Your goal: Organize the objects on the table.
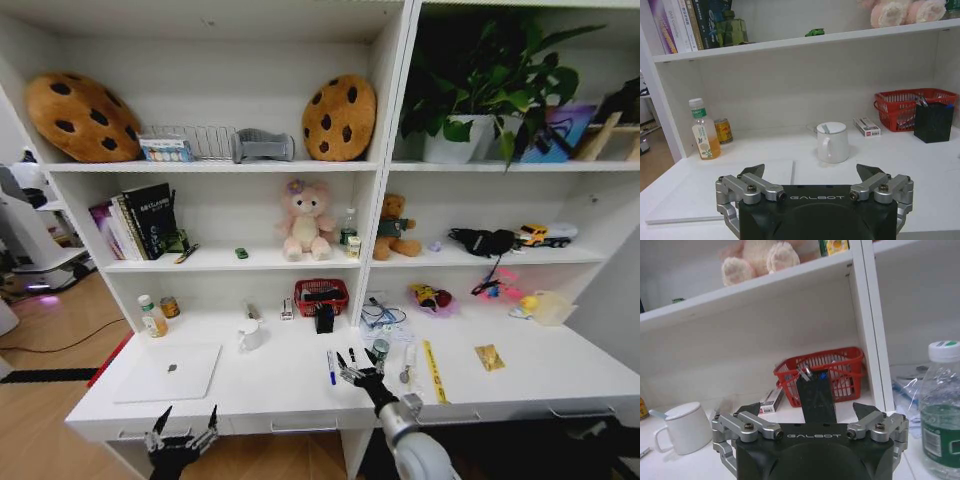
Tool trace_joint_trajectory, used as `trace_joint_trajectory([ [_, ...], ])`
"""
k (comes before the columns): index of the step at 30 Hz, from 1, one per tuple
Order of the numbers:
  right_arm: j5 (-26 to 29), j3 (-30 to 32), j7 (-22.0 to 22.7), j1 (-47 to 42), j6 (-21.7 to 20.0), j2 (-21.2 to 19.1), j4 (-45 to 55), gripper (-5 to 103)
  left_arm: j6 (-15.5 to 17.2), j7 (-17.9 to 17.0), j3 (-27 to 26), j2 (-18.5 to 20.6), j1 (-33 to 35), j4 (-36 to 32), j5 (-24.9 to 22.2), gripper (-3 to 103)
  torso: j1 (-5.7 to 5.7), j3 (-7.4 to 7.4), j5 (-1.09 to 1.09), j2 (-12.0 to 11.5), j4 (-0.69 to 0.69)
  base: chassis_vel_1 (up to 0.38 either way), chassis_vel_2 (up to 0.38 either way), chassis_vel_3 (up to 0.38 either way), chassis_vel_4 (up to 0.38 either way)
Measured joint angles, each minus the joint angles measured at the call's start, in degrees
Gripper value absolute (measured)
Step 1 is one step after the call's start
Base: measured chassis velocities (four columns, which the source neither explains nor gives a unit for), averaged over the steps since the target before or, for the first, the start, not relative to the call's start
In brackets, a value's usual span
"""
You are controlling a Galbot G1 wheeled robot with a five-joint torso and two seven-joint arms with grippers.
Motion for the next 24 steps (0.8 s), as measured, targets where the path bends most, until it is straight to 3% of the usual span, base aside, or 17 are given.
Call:
trace_joint_trajectory([
  [5,4.99,-7.0,7.33,10.04,-6.68,-0.02,-5.14,100,-1.14,0.0,-0.77,-0.71,-0.48,0.11,-0.15,100,0.0,0.0,-0.01,0.0,0.01,0.0,0.0,0.0,0.0],
  [10,9.36,-10.22,11.19,15.36,-10.09,0.51,-8.87,100,-2.19,-0.21,-2.06,-1.13,-1.26,0.01,-1.61,100,0.0,0.0,-0.01,-0.01,0.01,0.0,0.0,0.0,0.0],
  [24,13.41,-11.93,13.81,17.4,-13.09,0.98,-13.87,99,-1.16,-3.85,-8.06,2.04,-5.63,-0.13,-10.72,100,0.0,-0.01,-0.01,0.0,-0.01,0.0,0.0,0.0,0.0],
])
